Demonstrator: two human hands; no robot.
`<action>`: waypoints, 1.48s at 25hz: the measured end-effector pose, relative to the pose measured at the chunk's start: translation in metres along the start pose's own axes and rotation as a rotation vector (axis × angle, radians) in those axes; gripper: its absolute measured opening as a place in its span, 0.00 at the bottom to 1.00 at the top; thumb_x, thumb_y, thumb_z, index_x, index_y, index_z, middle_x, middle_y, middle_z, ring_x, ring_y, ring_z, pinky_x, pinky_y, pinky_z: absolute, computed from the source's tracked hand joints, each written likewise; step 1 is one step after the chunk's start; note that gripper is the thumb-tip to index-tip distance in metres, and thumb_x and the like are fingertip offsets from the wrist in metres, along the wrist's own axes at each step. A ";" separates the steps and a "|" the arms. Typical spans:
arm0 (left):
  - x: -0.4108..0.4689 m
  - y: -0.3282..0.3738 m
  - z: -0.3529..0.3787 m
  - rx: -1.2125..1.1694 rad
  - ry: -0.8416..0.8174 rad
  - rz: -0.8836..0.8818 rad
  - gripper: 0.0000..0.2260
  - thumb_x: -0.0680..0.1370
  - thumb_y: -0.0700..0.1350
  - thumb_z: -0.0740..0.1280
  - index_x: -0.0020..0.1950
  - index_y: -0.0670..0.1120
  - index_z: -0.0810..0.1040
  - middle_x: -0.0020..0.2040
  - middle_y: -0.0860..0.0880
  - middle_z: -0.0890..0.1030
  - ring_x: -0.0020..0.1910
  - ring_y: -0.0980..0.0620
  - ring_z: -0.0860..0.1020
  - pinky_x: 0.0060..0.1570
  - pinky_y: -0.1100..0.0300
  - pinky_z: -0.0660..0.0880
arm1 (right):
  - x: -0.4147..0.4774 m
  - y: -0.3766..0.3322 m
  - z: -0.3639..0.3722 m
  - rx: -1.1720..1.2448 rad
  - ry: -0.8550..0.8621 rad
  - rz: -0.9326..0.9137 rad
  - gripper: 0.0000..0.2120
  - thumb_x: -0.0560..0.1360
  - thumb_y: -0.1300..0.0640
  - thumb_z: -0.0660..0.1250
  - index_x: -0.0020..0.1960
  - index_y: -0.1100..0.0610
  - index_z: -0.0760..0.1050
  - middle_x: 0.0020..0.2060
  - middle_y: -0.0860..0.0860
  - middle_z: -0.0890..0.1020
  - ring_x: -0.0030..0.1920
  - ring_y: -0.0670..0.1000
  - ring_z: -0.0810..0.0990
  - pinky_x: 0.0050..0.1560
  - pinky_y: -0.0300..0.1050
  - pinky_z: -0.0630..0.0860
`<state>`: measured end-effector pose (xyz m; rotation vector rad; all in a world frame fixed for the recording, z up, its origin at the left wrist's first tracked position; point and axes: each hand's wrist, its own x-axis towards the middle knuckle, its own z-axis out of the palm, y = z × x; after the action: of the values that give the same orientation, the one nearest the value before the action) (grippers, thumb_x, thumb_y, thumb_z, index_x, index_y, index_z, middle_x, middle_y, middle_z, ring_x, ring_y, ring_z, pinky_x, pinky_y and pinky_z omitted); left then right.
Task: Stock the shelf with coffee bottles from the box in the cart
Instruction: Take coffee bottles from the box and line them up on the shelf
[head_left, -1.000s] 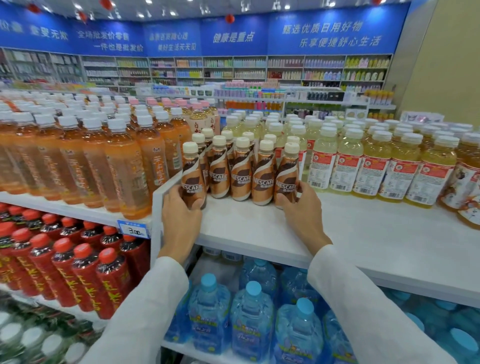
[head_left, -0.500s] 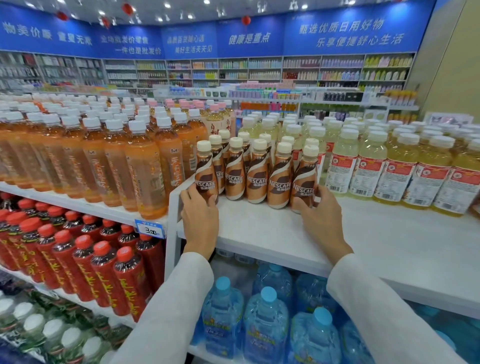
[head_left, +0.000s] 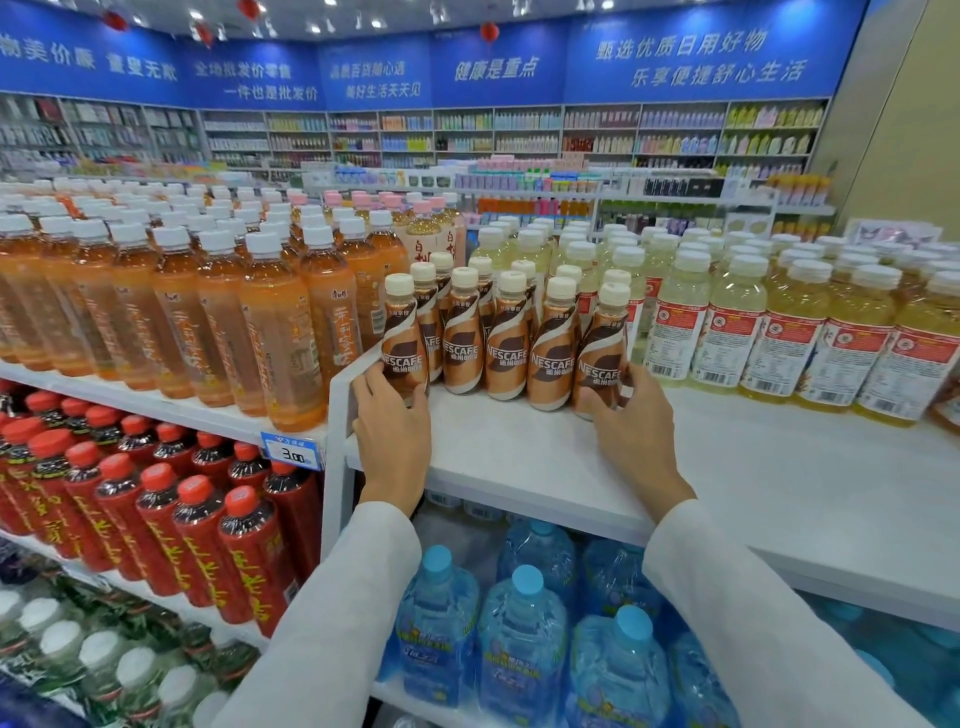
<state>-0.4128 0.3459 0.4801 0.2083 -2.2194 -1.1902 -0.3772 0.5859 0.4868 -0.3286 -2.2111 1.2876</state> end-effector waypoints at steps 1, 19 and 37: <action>-0.001 -0.001 -0.001 -0.006 -0.001 0.010 0.26 0.80 0.49 0.70 0.76 0.45 0.66 0.72 0.46 0.71 0.71 0.45 0.71 0.70 0.48 0.67 | -0.001 -0.001 -0.001 -0.001 -0.014 0.008 0.32 0.76 0.48 0.74 0.75 0.51 0.66 0.70 0.51 0.75 0.69 0.55 0.75 0.70 0.59 0.72; -0.201 -0.097 -0.159 -0.242 -0.045 -0.231 0.12 0.80 0.51 0.69 0.62 0.52 0.80 0.55 0.60 0.83 0.54 0.65 0.80 0.55 0.67 0.76 | -0.233 -0.011 0.000 0.232 -0.562 -0.082 0.19 0.79 0.45 0.67 0.70 0.42 0.74 0.64 0.32 0.76 0.64 0.36 0.73 0.66 0.40 0.71; -0.376 -0.307 -0.328 -0.152 0.392 -1.037 0.09 0.79 0.51 0.71 0.58 0.55 0.81 0.54 0.60 0.83 0.54 0.63 0.80 0.52 0.66 0.74 | -0.447 0.048 0.205 -0.037 -1.209 0.355 0.08 0.77 0.63 0.72 0.54 0.55 0.80 0.53 0.57 0.84 0.57 0.55 0.81 0.57 0.42 0.72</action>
<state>0.0356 0.0873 0.2068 1.5123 -1.6304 -1.6095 -0.1329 0.2531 0.2143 0.1240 -3.2525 1.9610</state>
